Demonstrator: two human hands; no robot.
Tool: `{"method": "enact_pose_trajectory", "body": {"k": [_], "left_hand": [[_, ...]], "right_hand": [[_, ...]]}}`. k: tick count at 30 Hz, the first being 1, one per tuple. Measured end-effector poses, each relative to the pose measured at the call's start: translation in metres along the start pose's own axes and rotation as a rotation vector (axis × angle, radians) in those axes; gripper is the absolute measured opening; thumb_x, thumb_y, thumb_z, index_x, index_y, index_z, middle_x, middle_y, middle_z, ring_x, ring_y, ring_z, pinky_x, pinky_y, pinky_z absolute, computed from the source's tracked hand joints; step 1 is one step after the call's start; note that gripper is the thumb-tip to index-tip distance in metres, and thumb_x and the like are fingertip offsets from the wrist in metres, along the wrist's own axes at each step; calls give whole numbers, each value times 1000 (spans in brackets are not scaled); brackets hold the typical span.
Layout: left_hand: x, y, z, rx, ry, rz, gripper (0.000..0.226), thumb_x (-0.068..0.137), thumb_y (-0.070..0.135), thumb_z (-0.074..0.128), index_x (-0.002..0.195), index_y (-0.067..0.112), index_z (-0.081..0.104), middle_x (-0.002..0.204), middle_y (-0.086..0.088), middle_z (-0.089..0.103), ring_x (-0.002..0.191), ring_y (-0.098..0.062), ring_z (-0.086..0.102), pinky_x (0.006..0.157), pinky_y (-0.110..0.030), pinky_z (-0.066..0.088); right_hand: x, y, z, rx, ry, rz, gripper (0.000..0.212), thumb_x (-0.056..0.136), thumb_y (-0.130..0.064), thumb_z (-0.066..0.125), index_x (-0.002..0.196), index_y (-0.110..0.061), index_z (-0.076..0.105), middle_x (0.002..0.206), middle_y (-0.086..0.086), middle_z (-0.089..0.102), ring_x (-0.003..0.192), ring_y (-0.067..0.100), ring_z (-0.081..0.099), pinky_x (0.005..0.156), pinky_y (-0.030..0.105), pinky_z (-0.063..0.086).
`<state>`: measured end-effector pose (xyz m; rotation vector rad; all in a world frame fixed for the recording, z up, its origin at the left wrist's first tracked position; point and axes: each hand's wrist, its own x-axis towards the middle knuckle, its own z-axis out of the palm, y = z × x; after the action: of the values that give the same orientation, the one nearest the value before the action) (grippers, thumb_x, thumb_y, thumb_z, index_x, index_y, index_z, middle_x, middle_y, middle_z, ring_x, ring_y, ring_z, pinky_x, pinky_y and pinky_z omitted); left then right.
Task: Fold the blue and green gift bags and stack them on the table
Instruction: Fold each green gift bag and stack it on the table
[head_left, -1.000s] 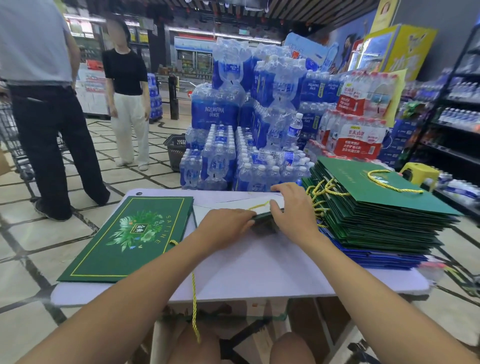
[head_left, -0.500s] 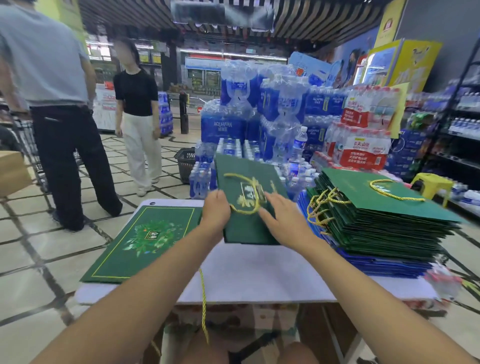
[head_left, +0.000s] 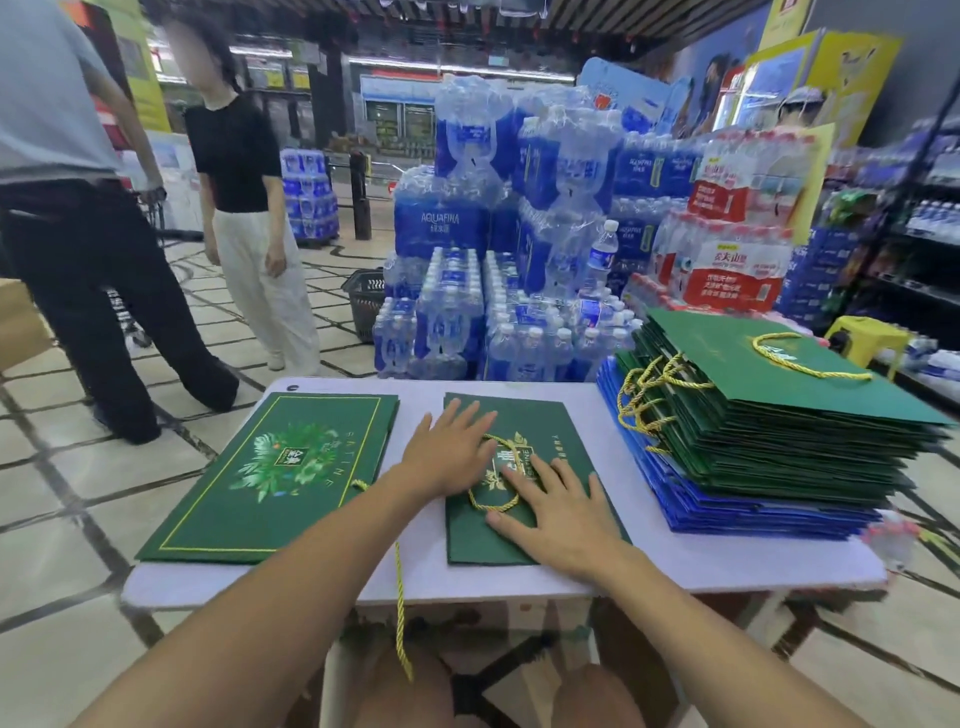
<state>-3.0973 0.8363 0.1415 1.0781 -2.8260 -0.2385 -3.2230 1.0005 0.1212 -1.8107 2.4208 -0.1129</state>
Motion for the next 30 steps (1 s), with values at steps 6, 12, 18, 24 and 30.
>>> {"method": "enact_pose_trajectory", "body": {"k": [6,12,18,24,30], "left_hand": [[25,-14,22,25,-69,-37,62,109,48,17,166,26,10,173,4,2,159,-17,-2,128,-51,3],[27,-15,31,40,-51,-31,61,109,47,17,165,24,14,173,3,7,159,-17,2,127,-53,5],[15,-8,21,38,17,-92,64,108,51,19,165,23,10,173,-4,2,160,-22,-2,128,-52,2],[-36,1,-2,-43,93,-249,67,107,49,28,164,19,8,153,-20,47,149,-38,31,116,-51,31],[-60,11,6,-475,110,-264,61,108,35,38,163,19,17,149,-14,52,132,-33,51,106,-41,43]], "right_hand": [[5,2,2,-31,-18,20,88,78,-94,8,157,-55,2,171,-12,-2,158,19,-7,124,59,-4],[8,5,8,-44,-21,18,87,79,-94,7,157,-55,2,171,-13,-2,158,19,-7,124,59,-3],[4,5,4,30,33,-8,86,84,-90,12,159,-50,3,172,-7,3,158,20,-2,126,56,1],[-13,23,-6,-22,240,319,94,88,-84,18,158,-20,24,145,12,52,137,32,40,109,45,37],[-16,18,-22,432,207,377,67,95,-58,52,151,-25,35,137,8,47,120,28,51,102,42,44]]}}
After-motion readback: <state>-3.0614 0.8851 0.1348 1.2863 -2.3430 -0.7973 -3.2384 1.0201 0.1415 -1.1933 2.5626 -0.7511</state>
